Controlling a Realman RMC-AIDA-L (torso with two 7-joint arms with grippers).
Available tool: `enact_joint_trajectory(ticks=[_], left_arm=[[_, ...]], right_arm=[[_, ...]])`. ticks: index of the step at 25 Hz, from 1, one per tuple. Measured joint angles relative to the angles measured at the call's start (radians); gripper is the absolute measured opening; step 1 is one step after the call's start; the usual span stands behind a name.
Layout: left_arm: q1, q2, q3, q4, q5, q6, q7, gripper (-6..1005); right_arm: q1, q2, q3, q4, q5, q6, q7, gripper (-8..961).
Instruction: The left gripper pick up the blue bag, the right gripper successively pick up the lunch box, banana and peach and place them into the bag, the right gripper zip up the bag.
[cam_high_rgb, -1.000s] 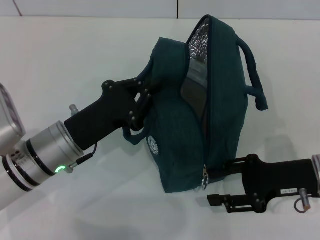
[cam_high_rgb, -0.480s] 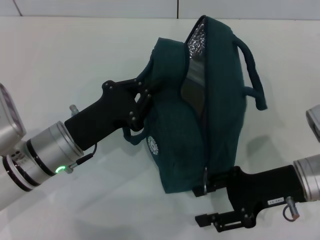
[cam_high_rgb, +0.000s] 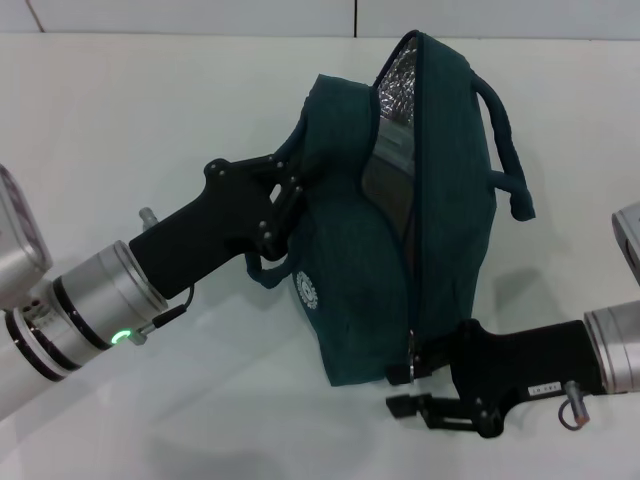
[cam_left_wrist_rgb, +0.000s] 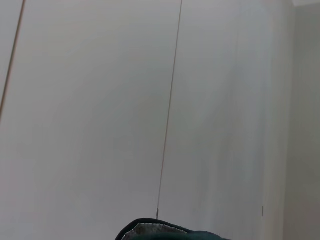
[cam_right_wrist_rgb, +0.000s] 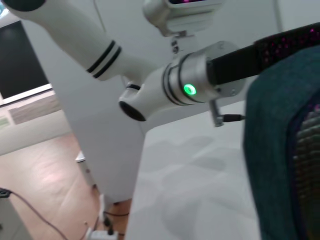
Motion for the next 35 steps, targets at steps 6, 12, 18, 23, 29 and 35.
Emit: enact_joint_trajectory(ticks=[6, 12, 18, 23, 29, 35], left_arm=[[-0.002, 0.000, 0.000, 0.000, -0.003, 0.000, 0.003, 40], [-0.002, 0.000, -0.001, 0.000, -0.004, 0.000, 0.003, 40], [-0.001, 0.000, -0.007, 0.000, -0.006, 0.000, 0.005, 40], [0.002, 0.001, -0.009, 0.000, -0.015, 0.001, 0.006, 40], [0.006, 0.000, -0.011, 0.001, -0.032, 0.008, 0.012, 40], [0.009, -0.002, -0.011, 0.000, -0.043, 0.011, 0.024, 40]], right_arm=[[-0.027, 0.000, -0.002, -0.004, 0.087, 0.029, -0.079, 172], [-0.050, -0.005, -0.002, -0.005, 0.156, -0.030, -0.204, 27], [-0.081, -0.013, 0.018, -0.006, 0.198, -0.110, -0.310, 28], [-0.101, -0.013, 0.071, -0.005, 0.208, -0.157, -0.398, 28], [-0.102, -0.012, 0.089, 0.000, 0.226, -0.157, -0.418, 29], [-0.083, -0.011, 0.073, -0.004, 0.218, -0.151, -0.418, 27]])
